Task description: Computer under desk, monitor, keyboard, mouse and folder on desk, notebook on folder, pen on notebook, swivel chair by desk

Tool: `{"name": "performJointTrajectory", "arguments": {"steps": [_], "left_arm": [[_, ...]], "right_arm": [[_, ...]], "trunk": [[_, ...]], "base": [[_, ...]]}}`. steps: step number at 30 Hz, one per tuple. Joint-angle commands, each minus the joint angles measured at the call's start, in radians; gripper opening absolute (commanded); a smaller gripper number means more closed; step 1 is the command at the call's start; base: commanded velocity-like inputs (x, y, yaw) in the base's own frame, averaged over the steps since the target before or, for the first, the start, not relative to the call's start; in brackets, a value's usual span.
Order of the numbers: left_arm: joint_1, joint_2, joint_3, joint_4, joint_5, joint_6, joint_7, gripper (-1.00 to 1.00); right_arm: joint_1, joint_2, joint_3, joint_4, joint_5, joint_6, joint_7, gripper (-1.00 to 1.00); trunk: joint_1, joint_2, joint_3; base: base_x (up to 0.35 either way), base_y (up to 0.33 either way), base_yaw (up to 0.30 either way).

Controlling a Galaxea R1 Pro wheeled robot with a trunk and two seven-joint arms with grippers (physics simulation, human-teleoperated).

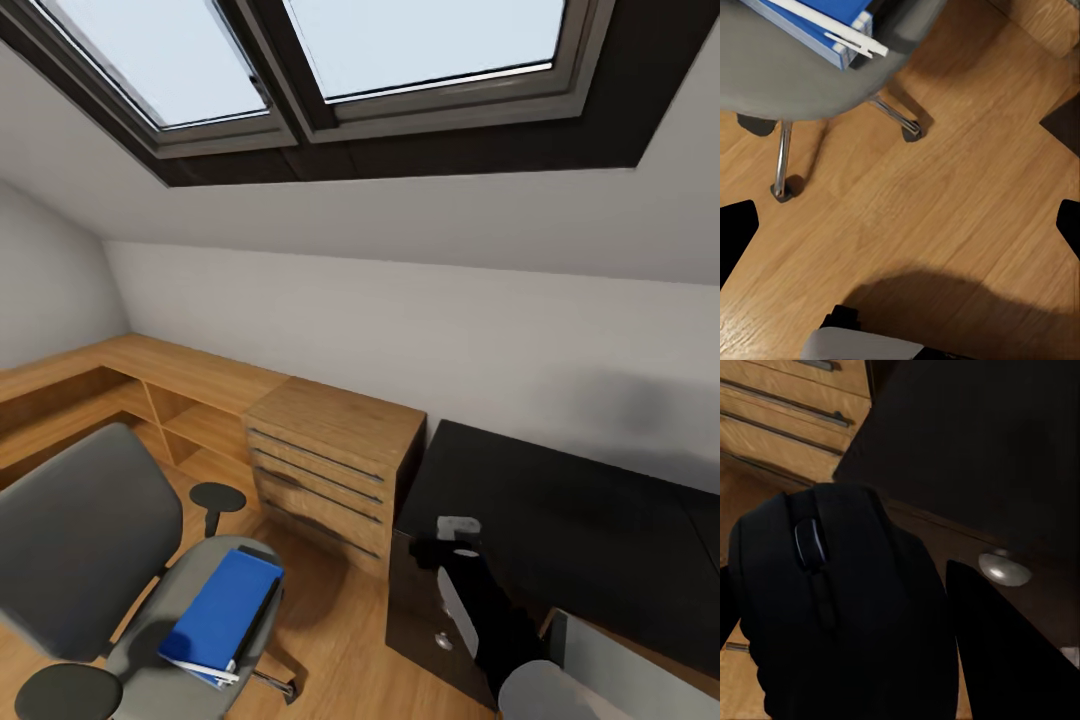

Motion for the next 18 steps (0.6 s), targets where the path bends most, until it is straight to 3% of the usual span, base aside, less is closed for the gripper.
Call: {"name": "performJointTrajectory", "arguments": {"steps": [1,4,12,18], "left_arm": [[-0.001,-0.003,-0.009,0.005,0.006,-0.011,0.008,1.0],[-0.001,-0.014,-0.01,0.022,-0.026,-0.03,0.008,1.0],[-0.001,-0.015,-0.011,0.023,-0.034,-0.032,0.008,1.0],[-0.001,-0.022,-0.012,0.023,-0.035,-0.032,0.008,1.0]], "right_arm": [[-0.005,-0.001,0.003,-0.003,-0.012,0.011,-0.009,-1.0],[-0.011,-0.002,0.002,-0.007,-0.011,0.019,-0.008,-1.0],[-0.011,-0.005,0.0,-0.004,-0.01,0.012,-0.006,-1.0],[-0.011,-0.025,-0.001,0.004,-0.01,-0.001,-0.005,-1.0]], "trunk": [[0.001,-0.002,-0.003],[0.001,-0.002,-0.003],[0.001,-0.002,-0.003],[0.001,-0.002,-0.003]], "base": [[0.071,0.0,0.0],[0.251,0.0,0.0],[0.299,-0.08,0.0],[0.299,-0.159,0.0]]}}
